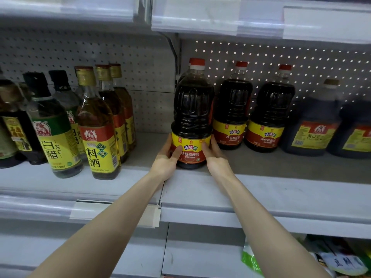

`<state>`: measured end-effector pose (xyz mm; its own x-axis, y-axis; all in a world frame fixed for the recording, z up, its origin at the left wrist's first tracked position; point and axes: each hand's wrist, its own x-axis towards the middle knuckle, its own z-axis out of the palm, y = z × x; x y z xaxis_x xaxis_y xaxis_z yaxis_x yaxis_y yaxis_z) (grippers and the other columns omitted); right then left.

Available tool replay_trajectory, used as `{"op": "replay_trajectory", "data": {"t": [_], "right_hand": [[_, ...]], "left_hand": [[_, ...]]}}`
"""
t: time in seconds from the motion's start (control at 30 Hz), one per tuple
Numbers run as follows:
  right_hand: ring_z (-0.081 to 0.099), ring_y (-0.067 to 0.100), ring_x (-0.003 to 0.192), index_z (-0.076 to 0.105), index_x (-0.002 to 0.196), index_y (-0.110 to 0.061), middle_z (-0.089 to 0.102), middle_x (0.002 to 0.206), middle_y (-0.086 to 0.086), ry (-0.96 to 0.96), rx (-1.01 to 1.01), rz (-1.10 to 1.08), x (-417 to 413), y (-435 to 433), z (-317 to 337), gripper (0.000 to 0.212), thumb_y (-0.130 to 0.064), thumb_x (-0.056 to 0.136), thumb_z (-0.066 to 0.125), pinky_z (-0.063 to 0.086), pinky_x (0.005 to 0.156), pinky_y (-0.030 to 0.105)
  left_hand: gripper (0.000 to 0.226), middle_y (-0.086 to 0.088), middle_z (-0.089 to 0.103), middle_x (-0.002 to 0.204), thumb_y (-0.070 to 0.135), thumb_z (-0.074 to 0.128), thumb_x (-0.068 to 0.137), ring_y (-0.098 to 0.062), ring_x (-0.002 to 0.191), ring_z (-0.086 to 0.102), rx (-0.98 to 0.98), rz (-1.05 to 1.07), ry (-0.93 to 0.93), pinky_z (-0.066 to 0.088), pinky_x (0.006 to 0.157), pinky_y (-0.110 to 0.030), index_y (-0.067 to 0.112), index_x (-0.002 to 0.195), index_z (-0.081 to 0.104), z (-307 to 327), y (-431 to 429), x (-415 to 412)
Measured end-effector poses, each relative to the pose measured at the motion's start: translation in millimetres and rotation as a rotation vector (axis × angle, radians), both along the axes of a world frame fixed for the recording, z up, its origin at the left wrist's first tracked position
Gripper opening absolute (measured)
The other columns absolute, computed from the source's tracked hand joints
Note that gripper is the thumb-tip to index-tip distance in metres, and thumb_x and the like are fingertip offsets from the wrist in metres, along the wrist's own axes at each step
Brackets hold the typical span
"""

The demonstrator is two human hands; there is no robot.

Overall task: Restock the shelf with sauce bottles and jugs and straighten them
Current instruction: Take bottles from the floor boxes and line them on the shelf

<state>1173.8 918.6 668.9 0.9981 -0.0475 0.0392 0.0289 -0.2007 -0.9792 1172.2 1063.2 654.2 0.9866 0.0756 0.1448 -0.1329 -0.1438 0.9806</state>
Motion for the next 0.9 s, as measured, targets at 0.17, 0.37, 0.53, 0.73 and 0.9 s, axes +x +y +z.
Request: {"op": "replay_trajectory", "data": {"t": [0.17, 0.37, 0.53, 0.73, 0.9], "right_hand": [[0.033, 0.018, 0.141, 0.032, 0.149, -0.030, 0.035, 0.154, -0.004, -0.017, 0.074, -0.025, -8, -3, 11, 0.054, -0.041, 0.098, 0.047, 0.028, 0.100, 0.022], [0.039, 0.009, 0.134, 0.036, 0.147, -0.018, 0.042, 0.149, -0.004, -0.107, 0.087, 0.009, -41, -22, 22, 0.053, -0.030, 0.099, 0.052, 0.030, 0.098, 0.017], [0.049, 0.012, 0.126, 0.043, 0.144, -0.019, 0.051, 0.141, 0.000, -0.071, 0.086, 0.029, -85, -54, 18, 0.054, -0.032, 0.094, 0.060, 0.040, 0.108, 0.033], [0.064, 0.018, 0.105, 0.058, 0.127, -0.018, 0.064, 0.119, 0.005, -0.012, 0.075, 0.042, -157, -104, -8, 0.038, -0.030, 0.092, 0.064, 0.049, 0.099, 0.037], [0.065, 0.010, 0.080, 0.062, 0.107, -0.017, 0.068, 0.097, 0.004, 0.104, 0.102, 0.066, -217, -150, -64, 0.015, -0.022, 0.093, 0.062, 0.049, 0.073, 0.025]], "left_hand": [[0.051, 0.002, 0.052, 0.137, 0.022, 0.053, 0.097, -0.012, 0.120, 0.050, -0.020, 0.010, 0.004, 0.043, 0.098, -0.026, 0.020, 0.146, 0.038, 12, 2, -9], [0.031, 0.013, 0.058, 0.108, 0.023, 0.056, 0.096, -0.003, 0.098, 0.056, 0.091, 0.072, -0.046, 0.041, 0.073, -0.004, 0.020, 0.127, 0.051, 32, -10, -45], [0.047, 0.006, 0.059, 0.112, 0.032, 0.059, 0.094, -0.002, 0.095, 0.057, 0.113, 0.086, -0.024, 0.044, 0.072, -0.011, 0.017, 0.137, 0.047, 38, -39, -100], [0.047, 0.005, 0.061, 0.108, 0.033, 0.062, 0.091, 0.006, 0.086, 0.058, 0.079, 0.104, 0.065, 0.044, 0.064, -0.004, 0.018, 0.134, 0.049, 9, -85, -182], [0.044, 0.001, 0.064, 0.105, 0.031, 0.063, 0.091, 0.001, 0.086, 0.061, 0.036, 0.125, 0.220, 0.049, 0.065, -0.011, 0.016, 0.131, 0.052, -62, -122, -241]]}}
